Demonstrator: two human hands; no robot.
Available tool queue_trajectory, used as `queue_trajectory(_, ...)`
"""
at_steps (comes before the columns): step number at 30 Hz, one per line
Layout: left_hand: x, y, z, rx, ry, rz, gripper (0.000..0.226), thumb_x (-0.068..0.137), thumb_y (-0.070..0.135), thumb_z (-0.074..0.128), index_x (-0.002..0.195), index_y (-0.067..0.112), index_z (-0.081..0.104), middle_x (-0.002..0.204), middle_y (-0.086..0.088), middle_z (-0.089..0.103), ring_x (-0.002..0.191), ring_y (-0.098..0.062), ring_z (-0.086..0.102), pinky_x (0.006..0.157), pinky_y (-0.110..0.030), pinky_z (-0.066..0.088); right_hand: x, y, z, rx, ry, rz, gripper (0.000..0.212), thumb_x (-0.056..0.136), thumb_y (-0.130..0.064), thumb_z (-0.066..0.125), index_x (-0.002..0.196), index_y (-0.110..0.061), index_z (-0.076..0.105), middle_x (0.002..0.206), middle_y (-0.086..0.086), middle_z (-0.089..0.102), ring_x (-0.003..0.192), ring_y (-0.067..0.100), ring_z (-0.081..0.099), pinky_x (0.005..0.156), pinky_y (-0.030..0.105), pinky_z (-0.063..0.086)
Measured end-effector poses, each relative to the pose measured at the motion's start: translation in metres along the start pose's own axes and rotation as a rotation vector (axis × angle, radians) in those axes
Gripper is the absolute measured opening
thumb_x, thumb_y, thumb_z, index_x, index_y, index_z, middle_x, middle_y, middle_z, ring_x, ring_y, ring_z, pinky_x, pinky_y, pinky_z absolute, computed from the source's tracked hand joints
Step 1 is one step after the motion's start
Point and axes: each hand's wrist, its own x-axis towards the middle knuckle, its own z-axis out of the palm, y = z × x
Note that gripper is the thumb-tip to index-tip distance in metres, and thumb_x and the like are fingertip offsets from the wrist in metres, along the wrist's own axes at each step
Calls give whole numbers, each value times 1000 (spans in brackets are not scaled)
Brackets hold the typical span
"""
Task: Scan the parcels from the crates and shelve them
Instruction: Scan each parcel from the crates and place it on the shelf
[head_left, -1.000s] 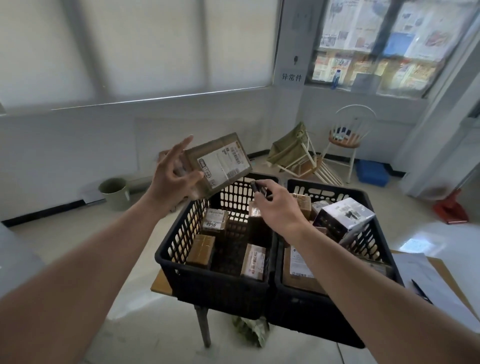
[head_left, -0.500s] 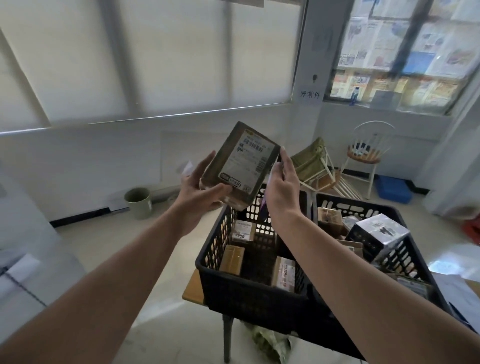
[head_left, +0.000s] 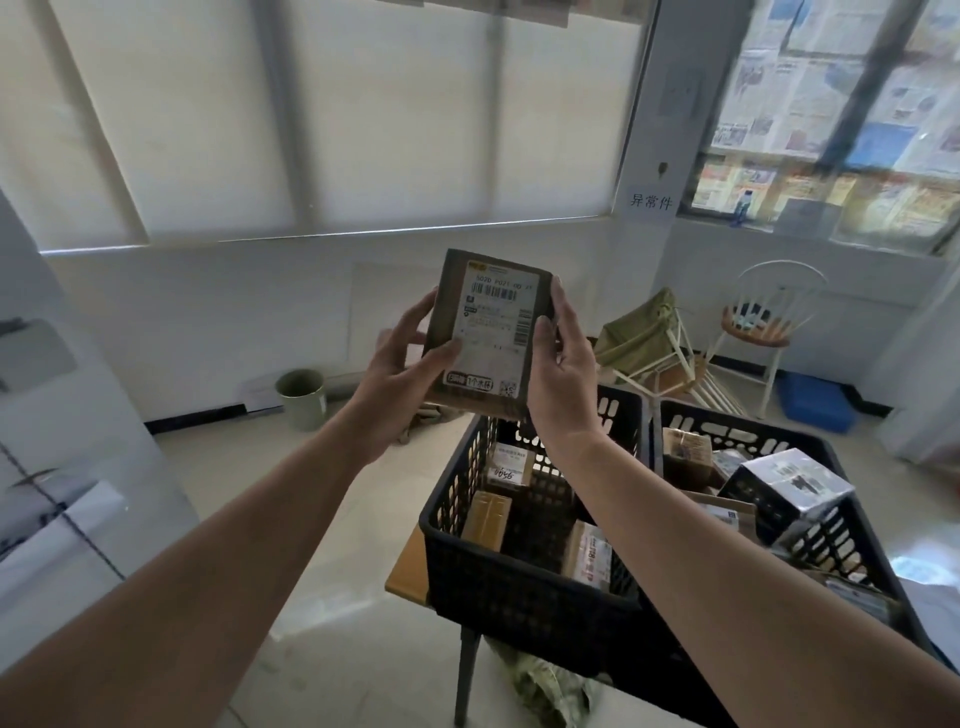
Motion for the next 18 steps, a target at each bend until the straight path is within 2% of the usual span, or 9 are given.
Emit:
queue_trajectory(5,-30,11,-6,170,141,155,62,99,36,65,156,43,41,152,-8,42,134,-33,57,87,-55,64,-10,-11,13,-40,-84,-79,49,104,-59,44,151,-68,38,145,-1,51,133,22,55,101,57,58)
queue_trajectory(7,-45,21,-10,286,219,207,62,103,35,62,159,42,37,153,-6,43,138,-27,54,90,-53,63,-17,-18,16,-8,-130,-116,47,108,-52,47,153,-64,39,143,-1,52,130,19,57,96,52,62)
queue_trajectory(10,-76,37,-8,458,349,279,64,108,22,59,165,31,29,157,-3,40,135,2,52,92,-33,62,-28,-25,18,31,-195,-163,49,111,-43,48,157,-55,41,139,1,53,124,13,59,93,45,64)
queue_trajectory(12,-101,49,-2,566,427,322,66,108,14,58,166,20,27,158,-4,39,132,14,48,92,-18,57,-42,-31,19,37,-253,-195,52,105,-54,47,157,-57,40,135,3,55,121,17,61,94,49,63)
queue_trajectory(14,-131,60,7,621,486,349,66,108,11,57,166,15,25,160,-4,38,134,9,49,93,-16,55,-60,-36,20,72,-332,-205,55,101,-60,44,156,-59,39,135,4,55,120,21,64,91,51,63)
queue_trajectory(17,-179,79,19,706,551,388,66,108,11,57,166,13,24,162,-4,37,142,-12,51,95,-21,57,-94,-46,16,149,-442,-230,55,103,-58,43,158,-56,38,139,2,53,124,19,62,92,49,63)
queue_trajectory(18,-197,85,23,747,583,397,66,108,11,58,165,13,25,162,-3,37,144,-14,49,96,-20,56,-107,-50,15,173,-477,-233,55,103,-58,42,158,-56,38,140,2,53,125,19,61,92,49,63)
